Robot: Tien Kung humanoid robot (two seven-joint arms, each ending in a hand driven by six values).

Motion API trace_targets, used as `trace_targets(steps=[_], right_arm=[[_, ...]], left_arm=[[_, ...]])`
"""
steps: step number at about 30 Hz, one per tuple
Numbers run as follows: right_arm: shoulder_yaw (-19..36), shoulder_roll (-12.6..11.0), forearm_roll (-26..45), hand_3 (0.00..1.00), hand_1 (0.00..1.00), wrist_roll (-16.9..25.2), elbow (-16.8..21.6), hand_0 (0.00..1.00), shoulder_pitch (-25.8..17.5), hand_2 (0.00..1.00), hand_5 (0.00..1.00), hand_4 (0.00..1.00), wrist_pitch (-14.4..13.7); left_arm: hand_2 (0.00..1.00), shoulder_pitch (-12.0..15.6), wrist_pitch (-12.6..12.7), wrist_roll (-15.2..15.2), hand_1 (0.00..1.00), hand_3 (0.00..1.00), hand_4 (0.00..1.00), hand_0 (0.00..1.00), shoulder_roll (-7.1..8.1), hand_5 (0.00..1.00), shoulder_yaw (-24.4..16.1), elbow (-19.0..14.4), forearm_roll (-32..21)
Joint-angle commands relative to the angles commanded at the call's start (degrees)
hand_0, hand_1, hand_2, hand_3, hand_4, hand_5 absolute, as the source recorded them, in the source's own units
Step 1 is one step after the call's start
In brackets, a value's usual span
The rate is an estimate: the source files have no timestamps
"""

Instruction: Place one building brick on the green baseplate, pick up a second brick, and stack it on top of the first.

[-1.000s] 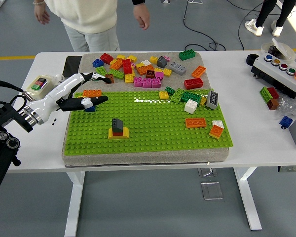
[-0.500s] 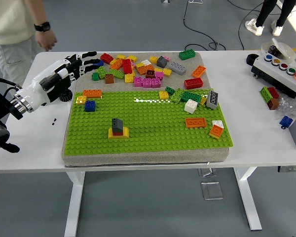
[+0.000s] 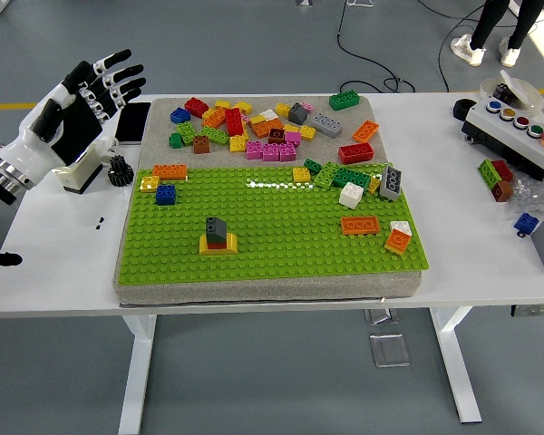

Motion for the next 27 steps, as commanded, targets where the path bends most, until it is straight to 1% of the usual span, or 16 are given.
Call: trace_targets(steps=[5,6,16,18,23,27], right_arm=[[0.2,0.1,0.0,0.613,0.639,-0.4,0.0,0.731,0.1,0.685,0.475,0.924,-0.1],[0.3,0.0,-0.1,0.613,0.639,-0.5,0.0,0.731,0.2,0.686,0.474,0.923,-0.2],[0.3,0.0,-0.1,0.614,0.639,-0.5,0.0,0.731,0.5,0.685,0.474,0.923,-0.2],[0.1,0.2,-0.2,0.614,0.639,-0.4,0.0,0.731,0.6,0.685,0.474,0.922,-0.3],[-0.4,0.4,-0.4,0.614,0.639,-0.5,0.0,0.731,0.7,0.685,0.474,0.922,-0.4],[-0.7,0.4,-0.8,0.616,0.639,-0.7,0.0,0.73,0.6,0.685,0.474,0.923,-0.7]], left_arm=[[0.937,-0.2,0.1,0.2,0.951,0.961,0.998,0.998,0.51,0.774,-0.1,-0.3,0.6],[0.949,-0.3,0.2,0.2,0.98,0.966,0.998,0.998,0.68,0.789,-0.1,-0.4,0.8],[0.955,-0.6,1.2,-0.2,0.991,0.963,0.998,0.998,1.63,0.79,-0.3,-2.0,2.1],[0.94,-0.5,1.6,-0.3,0.99,0.957,0.998,0.998,1.89,0.774,-0.4,-2.3,2.3],[0.94,0.1,1.9,-0.3,0.99,0.957,0.998,0.998,2.3,0.774,-0.4,-2.7,2.5],[0.931,1.2,2.2,0.0,0.983,0.952,0.998,0.998,2.49,0.774,-0.5,-2.8,2.4]])
